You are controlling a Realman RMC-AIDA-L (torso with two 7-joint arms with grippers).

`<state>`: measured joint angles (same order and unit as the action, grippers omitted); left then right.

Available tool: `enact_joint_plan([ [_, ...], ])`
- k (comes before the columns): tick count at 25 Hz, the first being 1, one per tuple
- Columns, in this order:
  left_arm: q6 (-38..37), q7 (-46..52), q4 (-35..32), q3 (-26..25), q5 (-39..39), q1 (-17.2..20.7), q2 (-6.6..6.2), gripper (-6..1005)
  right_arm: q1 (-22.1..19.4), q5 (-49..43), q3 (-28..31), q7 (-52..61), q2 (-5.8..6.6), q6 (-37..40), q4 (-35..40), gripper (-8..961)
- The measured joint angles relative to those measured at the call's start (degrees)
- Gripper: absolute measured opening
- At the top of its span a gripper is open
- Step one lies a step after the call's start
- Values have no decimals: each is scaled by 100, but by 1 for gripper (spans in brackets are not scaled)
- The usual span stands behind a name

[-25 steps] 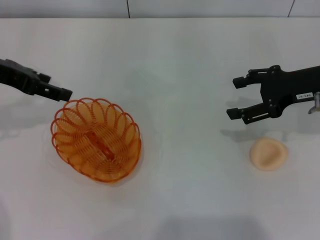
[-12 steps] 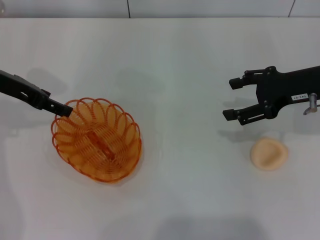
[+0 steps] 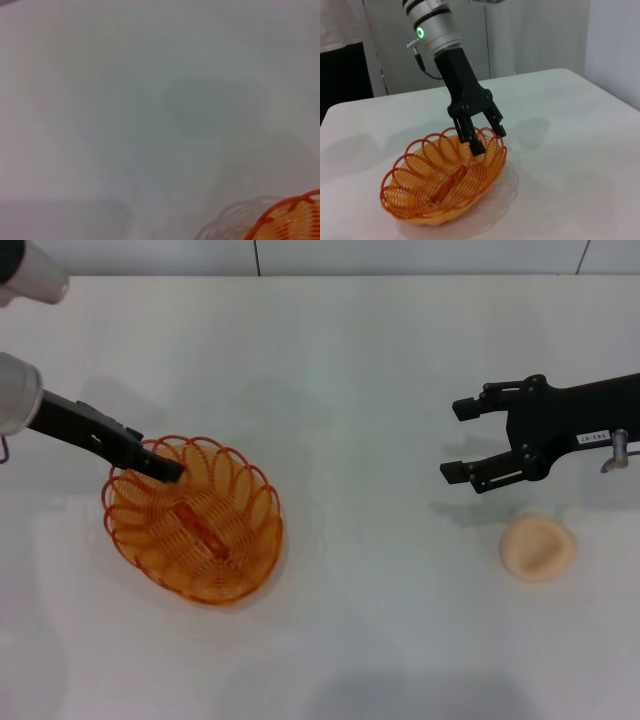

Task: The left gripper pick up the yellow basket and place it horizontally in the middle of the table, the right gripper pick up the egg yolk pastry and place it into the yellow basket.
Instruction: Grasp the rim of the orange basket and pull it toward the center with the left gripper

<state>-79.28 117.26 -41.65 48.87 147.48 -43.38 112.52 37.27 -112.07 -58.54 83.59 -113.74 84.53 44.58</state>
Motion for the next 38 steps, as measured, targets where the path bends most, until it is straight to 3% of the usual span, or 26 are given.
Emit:
enact_joint_plan([
  [5,21,-26,34,89,9,-31,94,875,-22,0,0,-1,-8,-51,-8,870],
  [11,95,112,46,191,18,-38,111,866,-48,1,0,-4,-8,-61,-11,870],
  [17,97,136,47,198,20,-27,112,692,-53,-1,0,-8,-8,-56,-11,870],
  [22,71,121,45,208,21,-19,112,433,-53,-6,0,-10,-8,-48,-11,870],
  [28,51,135,43,210,12,-24,106,233,-53,-8,1,-10,-8,-60,-11,870],
  [33,-45,171,3,159,-130,-12,105,135,-53,7,27,-10,-7,-60,-6,870],
  [38,-397,530,-139,161,-553,33,129,130,-58,26,42,-12,-7,-60,10,870],
])
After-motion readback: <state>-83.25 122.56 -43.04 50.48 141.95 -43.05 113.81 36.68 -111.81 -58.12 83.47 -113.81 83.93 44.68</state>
